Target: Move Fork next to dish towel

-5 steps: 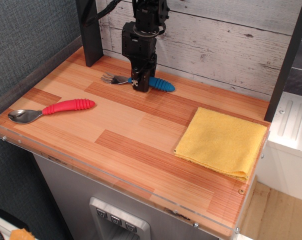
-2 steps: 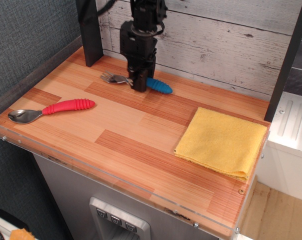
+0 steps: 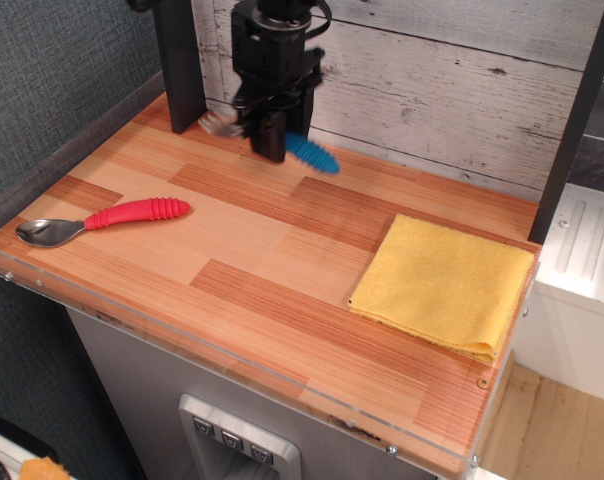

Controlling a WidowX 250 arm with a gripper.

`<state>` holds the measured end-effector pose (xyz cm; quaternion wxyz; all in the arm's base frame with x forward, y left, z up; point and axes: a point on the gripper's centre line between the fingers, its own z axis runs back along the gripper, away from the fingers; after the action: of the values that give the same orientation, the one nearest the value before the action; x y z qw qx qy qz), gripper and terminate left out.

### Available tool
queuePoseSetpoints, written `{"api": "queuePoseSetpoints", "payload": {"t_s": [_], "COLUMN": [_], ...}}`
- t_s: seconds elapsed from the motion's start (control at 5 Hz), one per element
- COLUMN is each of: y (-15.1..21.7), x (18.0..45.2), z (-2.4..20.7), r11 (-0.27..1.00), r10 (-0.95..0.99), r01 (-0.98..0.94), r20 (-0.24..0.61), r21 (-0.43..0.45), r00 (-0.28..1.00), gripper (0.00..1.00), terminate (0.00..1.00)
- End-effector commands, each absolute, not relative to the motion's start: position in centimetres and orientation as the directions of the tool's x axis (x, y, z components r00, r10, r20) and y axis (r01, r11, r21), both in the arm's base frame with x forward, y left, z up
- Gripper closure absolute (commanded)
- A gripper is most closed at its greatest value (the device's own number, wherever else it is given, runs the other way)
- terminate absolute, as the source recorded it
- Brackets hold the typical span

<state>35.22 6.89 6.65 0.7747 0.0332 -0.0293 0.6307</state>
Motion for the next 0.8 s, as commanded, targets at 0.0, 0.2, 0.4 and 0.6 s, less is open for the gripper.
{"api": "queuePoseSetpoints", "payload": {"t_s": [0.0, 0.2, 0.4, 0.6], "y": [5.7, 5.0, 5.4, 5.6], "x": [32.2, 31.5, 30.9, 31.0], "z": [9.0, 9.4, 9.7, 9.4], "r11": [0.616, 0.792, 0.919, 0.988], "r10": [0.785, 0.610, 0.394, 0.155], "r01": [-0.787, -0.609, -0.394, -0.156], "r20": [0.050, 0.000, -0.009, -0.069], "r21": [0.032, 0.027, 0.001, -0.007], "r00": [0.617, 0.793, 0.919, 0.986], "gripper": [1.00, 1.00, 1.00, 1.00], "terminate": [0.00, 0.00, 0.00, 0.00]}}
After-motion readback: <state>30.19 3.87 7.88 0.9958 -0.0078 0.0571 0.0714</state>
